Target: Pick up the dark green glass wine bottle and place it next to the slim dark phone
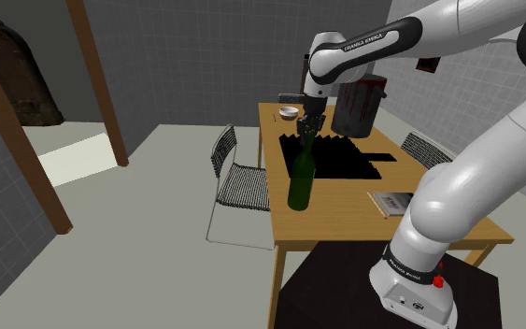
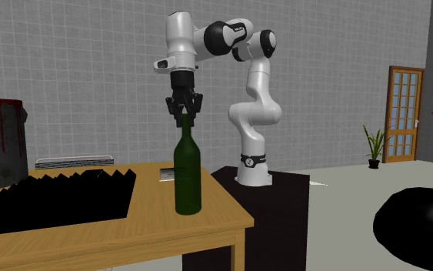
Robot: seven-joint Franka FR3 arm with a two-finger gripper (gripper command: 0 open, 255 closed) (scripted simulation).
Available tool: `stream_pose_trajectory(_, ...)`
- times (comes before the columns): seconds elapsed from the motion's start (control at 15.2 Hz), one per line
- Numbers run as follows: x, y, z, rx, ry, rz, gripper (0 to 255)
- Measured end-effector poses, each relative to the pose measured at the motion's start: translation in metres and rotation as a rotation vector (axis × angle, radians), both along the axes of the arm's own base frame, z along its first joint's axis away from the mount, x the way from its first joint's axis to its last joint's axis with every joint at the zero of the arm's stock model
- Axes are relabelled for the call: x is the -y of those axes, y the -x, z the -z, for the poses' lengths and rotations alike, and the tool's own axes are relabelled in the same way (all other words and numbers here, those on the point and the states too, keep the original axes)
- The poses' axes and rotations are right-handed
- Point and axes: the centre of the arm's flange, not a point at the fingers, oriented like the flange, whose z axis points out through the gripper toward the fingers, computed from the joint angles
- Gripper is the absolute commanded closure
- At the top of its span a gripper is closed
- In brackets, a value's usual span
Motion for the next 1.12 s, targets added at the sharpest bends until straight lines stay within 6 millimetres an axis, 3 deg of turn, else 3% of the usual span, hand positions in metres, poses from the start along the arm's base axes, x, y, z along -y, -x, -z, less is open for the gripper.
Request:
stream_pose_trajectory(0.33, 0.000, 0.001, -0.010, -0.001, 0.000, 0.000, 255)
stream_pose_trajectory(1.12, 0.001, 0.001, -0.072, -0.001, 0.000, 0.000, 255)
